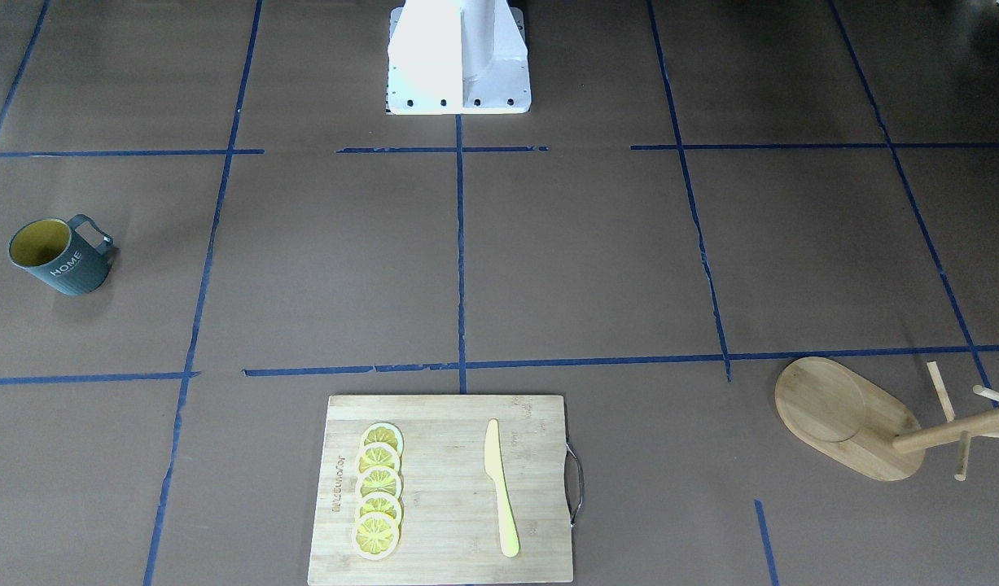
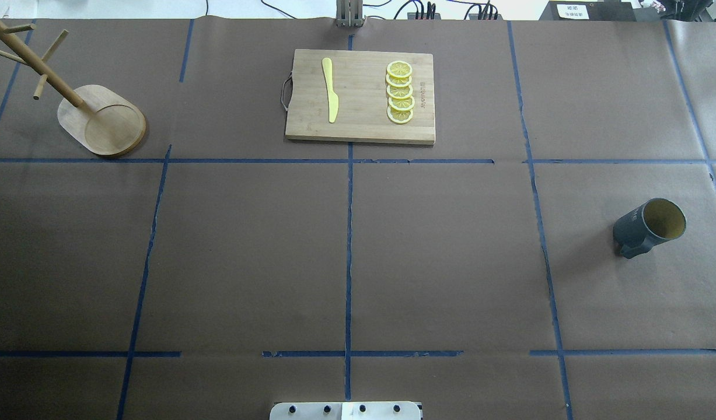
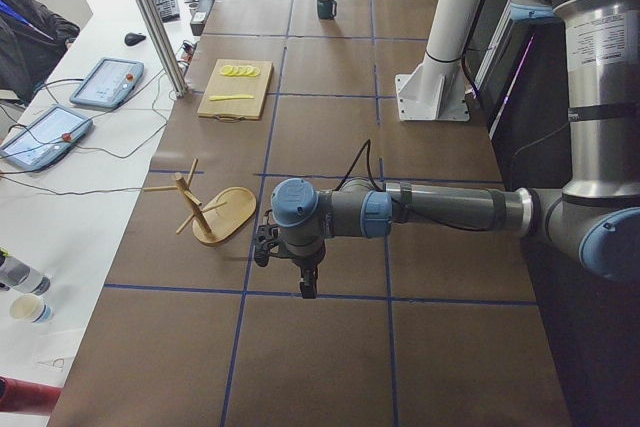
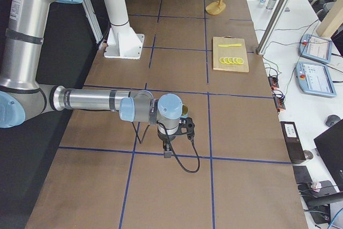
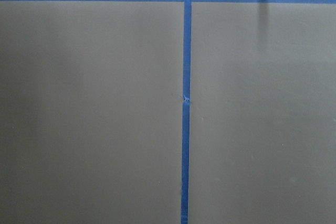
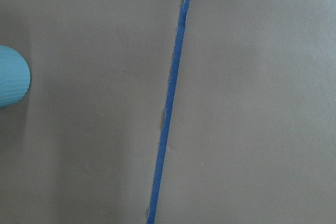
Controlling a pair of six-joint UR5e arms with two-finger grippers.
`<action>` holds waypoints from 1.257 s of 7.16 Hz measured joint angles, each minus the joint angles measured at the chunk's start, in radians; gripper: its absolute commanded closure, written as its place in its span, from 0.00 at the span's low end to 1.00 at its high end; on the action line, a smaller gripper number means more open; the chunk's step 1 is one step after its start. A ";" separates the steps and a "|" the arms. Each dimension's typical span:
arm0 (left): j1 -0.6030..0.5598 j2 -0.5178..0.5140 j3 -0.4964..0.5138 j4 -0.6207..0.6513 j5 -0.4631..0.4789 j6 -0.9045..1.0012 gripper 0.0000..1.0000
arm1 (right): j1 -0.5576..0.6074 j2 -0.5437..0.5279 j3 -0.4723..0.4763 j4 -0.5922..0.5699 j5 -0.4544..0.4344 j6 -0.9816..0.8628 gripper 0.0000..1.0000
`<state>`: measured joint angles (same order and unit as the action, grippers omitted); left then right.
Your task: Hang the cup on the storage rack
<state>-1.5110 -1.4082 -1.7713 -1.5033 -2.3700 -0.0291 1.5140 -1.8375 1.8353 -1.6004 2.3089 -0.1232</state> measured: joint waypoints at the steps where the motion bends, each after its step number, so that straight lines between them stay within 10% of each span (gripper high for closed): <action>1: 0.000 -0.001 0.001 0.000 0.000 0.000 0.00 | 0.000 0.002 0.001 0.001 0.000 0.001 0.00; 9: 0.002 -0.005 0.015 -0.003 -0.005 0.000 0.00 | -0.189 0.270 0.002 0.011 -0.003 0.109 0.00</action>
<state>-1.5094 -1.4128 -1.7565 -1.5063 -2.3749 -0.0292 1.3252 -1.5679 1.8373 -1.5897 2.3061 -0.0145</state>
